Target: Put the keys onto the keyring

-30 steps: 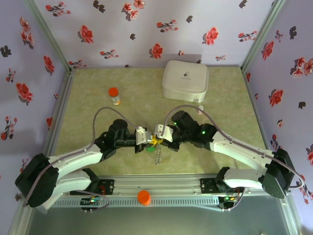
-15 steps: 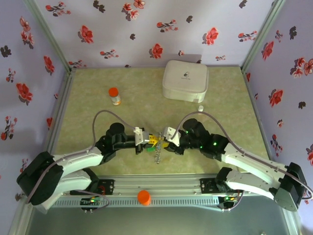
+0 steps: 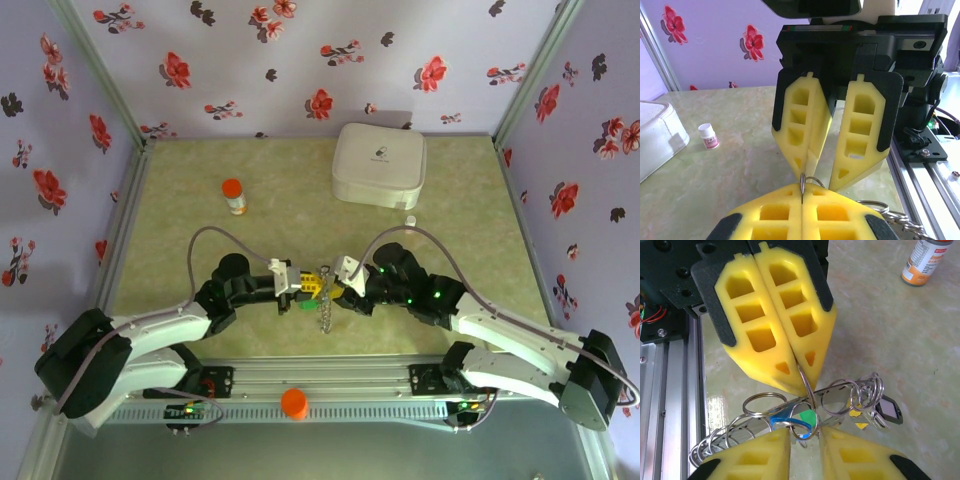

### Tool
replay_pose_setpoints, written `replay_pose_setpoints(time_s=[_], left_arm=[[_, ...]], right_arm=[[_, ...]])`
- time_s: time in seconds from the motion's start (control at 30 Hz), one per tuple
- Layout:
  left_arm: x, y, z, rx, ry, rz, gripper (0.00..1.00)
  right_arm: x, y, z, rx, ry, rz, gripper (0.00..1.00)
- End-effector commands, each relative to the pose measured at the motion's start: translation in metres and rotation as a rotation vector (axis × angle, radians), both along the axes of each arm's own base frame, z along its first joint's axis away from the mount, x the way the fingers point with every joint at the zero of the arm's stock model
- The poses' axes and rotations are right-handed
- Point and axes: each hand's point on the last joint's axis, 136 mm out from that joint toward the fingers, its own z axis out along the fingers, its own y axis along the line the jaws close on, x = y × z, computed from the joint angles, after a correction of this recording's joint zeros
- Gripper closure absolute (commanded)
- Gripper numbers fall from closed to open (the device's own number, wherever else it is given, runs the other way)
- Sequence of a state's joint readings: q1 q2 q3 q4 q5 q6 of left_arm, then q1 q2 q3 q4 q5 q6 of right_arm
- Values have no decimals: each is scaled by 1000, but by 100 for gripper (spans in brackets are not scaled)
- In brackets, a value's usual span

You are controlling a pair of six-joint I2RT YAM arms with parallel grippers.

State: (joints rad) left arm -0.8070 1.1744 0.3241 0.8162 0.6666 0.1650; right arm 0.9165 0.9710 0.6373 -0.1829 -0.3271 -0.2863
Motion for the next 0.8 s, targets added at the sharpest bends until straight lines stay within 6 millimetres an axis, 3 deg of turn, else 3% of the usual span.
replay_pose_setpoints(time_s=[0.0, 0.3, 0.47, 0.77], left_arm=[[-2, 0, 14, -58, -37, -20, 100], [-2, -2, 17, -67, -40, -25, 100], [-3, -2, 17, -68, -49, -29, 100], [-5, -6, 36, -153, -50, -59, 100]], right_arm=[[7, 1, 10, 17, -15, -29, 76], [7, 6, 14, 59, -2, -19, 84], [9, 6, 17, 82, 13, -25, 96], [11, 8, 0, 51, 66, -30, 100]])
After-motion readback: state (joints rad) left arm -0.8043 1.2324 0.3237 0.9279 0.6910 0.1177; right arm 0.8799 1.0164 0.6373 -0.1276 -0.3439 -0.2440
